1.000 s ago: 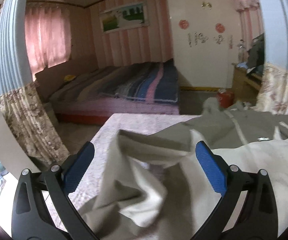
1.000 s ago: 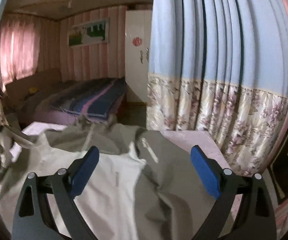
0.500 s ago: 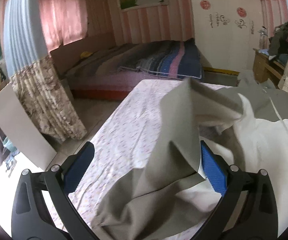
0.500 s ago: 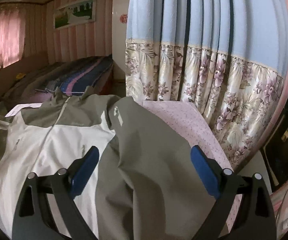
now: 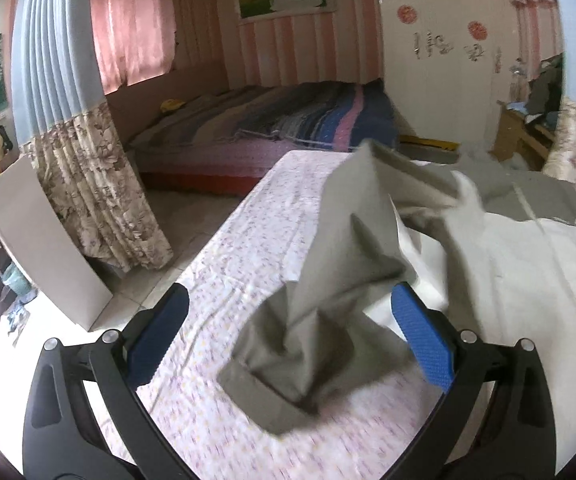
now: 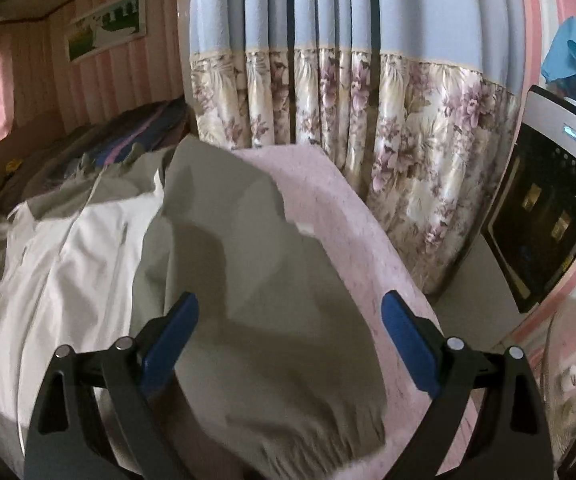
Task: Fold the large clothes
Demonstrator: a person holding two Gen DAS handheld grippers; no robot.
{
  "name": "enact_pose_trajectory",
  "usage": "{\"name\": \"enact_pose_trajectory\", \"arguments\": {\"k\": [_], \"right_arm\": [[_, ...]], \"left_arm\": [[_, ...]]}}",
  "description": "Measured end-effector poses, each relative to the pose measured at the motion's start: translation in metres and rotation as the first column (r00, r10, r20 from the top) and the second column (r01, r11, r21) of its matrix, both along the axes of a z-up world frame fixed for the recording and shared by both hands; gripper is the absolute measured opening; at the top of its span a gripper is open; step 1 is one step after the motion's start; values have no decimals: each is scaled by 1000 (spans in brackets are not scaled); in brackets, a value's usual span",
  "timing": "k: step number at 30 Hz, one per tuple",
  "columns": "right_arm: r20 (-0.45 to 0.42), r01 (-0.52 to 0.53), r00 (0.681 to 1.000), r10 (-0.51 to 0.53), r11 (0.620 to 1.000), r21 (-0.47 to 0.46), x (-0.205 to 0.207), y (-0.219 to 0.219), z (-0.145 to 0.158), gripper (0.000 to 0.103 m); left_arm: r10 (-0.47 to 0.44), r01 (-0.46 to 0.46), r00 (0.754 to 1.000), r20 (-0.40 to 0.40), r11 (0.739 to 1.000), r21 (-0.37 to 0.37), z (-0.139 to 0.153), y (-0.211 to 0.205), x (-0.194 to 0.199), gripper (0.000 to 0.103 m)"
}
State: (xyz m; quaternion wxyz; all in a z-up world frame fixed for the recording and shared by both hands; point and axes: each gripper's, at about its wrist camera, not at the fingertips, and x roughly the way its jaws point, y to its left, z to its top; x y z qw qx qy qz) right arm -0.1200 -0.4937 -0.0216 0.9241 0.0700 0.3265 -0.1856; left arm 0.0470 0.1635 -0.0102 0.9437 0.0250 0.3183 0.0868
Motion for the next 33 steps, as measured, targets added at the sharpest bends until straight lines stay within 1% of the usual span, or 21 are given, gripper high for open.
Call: {"name": "enact_pose_trajectory", "arguments": {"k": [3,6,8,11,12,13,14,15,16,19,21,22,25,27,29,30,31,32,33], "right_arm": [[1,-4,1000,4,1000,27,-24,2,-6,93],[-19,-16,1000,17,998,55,-39,2,-17,93],[-38,-28,999,31,996,83,-40,0,-27,93],[-53,-46,997,52,993,105,-33,-1,-41,93],[-82,-45,995,56,991,125,-27,-4,-52,92],[-89,-45,994,59,988,147,-23,-6,-58,84],[-95,-51,993,68,984,171,-19,-9,-62,72],[-105,-52,992,73,981,189,-15,-11,-64,31],[-105,-41,992,63,980,197,-13,-13,-64,17],[-57,-46,997,57,983,177,-13,-13,-42,14],[-1,-76,997,78,981,178,-13,-9,-16,13],[43,-104,994,97,978,183,-14,-5,2,13],[146,-187,976,162,967,176,-16,15,48,13],[223,-269,948,228,947,177,-14,38,81,13],[276,-333,920,277,926,180,-10,58,100,12],[308,-386,896,319,903,190,-5,74,110,12],[329,-423,879,346,885,198,-1,86,116,12],[355,-469,854,381,858,209,7,102,122,12],[366,-502,837,406,836,220,13,114,124,12]], "left_arm": [[-24,24,999,23,999,-33,7,-10,-29,100],[-46,47,999,26,998,-46,7,-20,-55,100],[-62,63,998,29,996,-59,5,-27,-68,100],[-80,81,997,21,994,-67,4,-36,-73,100],[-87,88,996,18,994,-67,3,-39,-73,100],[-93,94,996,16,993,-66,3,-42,-74,100],[-100,101,995,18,993,-63,3,-44,-73,100],[-105,106,994,20,993,-59,3,-46,-73,100],[-112,113,994,17,992,-57,3,-48,-71,100],[-124,125,992,22,990,-59,6,-52,-67,100],[-136,138,990,37,989,-53,11,-55,-65,100],[-142,144,989,47,988,-48,14,-56,-65,100],[-167,170,983,75,985,-38,25,-63,-63,100],[-178,182,980,89,982,-41,30,-65,-61,100],[-186,191,977,109,980,-46,36,-67,-61,100],[-187,194,975,116,980,-50,39,-67,-61,100],[-188,196,974,123,979,-55,40,-66,-61,100],[-189,197,974,126,979,-58,42,-66,-61,100],[-189,198,974,128,978,-62,43,-65,-61,100]]}}
